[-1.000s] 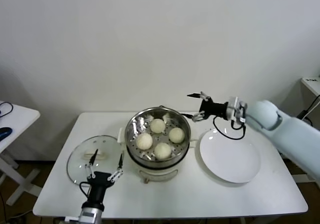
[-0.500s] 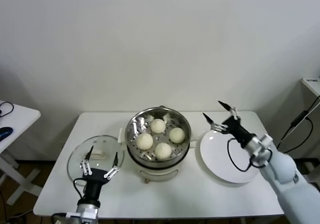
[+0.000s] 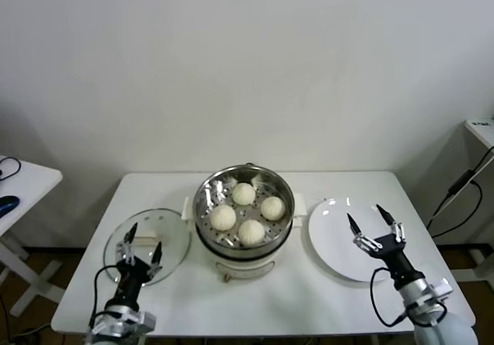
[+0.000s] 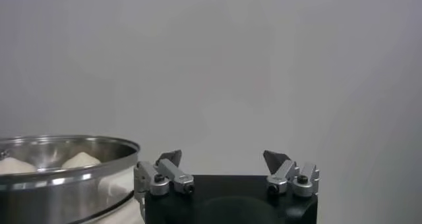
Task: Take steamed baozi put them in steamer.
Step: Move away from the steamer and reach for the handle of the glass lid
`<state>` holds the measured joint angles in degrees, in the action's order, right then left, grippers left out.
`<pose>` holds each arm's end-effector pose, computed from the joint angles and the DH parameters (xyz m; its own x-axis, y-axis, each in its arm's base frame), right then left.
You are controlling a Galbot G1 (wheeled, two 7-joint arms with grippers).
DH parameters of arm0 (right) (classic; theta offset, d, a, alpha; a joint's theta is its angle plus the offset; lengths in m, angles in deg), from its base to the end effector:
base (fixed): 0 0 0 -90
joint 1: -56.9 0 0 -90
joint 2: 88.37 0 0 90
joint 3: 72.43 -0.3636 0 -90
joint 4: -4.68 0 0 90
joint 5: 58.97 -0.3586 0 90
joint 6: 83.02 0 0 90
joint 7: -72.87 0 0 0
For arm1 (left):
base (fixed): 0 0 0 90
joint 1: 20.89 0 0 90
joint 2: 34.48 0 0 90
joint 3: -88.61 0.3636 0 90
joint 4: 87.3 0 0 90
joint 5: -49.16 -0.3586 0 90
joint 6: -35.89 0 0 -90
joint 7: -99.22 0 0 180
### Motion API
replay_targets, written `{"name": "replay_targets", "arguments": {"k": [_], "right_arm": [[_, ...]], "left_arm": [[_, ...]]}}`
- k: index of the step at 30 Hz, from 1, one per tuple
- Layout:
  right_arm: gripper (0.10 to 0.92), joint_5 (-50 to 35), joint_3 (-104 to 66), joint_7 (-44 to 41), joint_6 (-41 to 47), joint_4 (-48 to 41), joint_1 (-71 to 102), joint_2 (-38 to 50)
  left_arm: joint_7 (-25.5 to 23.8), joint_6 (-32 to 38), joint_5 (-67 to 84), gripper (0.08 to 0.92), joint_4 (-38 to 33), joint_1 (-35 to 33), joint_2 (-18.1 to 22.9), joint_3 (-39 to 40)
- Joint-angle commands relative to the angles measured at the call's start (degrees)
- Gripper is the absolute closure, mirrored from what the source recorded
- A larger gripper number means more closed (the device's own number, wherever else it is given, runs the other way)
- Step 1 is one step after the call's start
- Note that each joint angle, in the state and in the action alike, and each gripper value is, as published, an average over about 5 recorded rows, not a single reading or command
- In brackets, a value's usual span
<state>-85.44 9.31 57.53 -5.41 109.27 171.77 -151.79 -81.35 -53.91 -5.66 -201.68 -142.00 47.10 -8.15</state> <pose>0.2182 -0.1669 -0.3459 -0.9639 -0.2581 -0.0648 -0.2558 0.9658 -0.0422 0.1704 0.0696 -0.3453 -0.9930 -0.0383 0.1119 0.0857 0.4181 0.9044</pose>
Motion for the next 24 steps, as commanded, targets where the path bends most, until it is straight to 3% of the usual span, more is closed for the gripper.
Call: {"name": "replay_targets", "arguments": {"k": [1,11,24], "right_arm": [[0.203,-0.07,-3.61,-0.03,-0.94,0.51,2.90,-2.99],[0.203,-2.06,-1.84,0.05,1.26,-3.88,-2.12,1.03],[0.203,-1.89,-1.85,-0.34,1.95,-4.48,-4.60,0.60]], "left_arm": [[-1.06,-1.99,-30.50,0.177,10.62,6.14,-2.23,-2.32],[4.37,1.68,-32.35,0.177,25.35,14.47,-3.46,-2.30],[4.76,3.42,-30.43,0.177,31.42,18.91,-4.69,-2.08]]}}
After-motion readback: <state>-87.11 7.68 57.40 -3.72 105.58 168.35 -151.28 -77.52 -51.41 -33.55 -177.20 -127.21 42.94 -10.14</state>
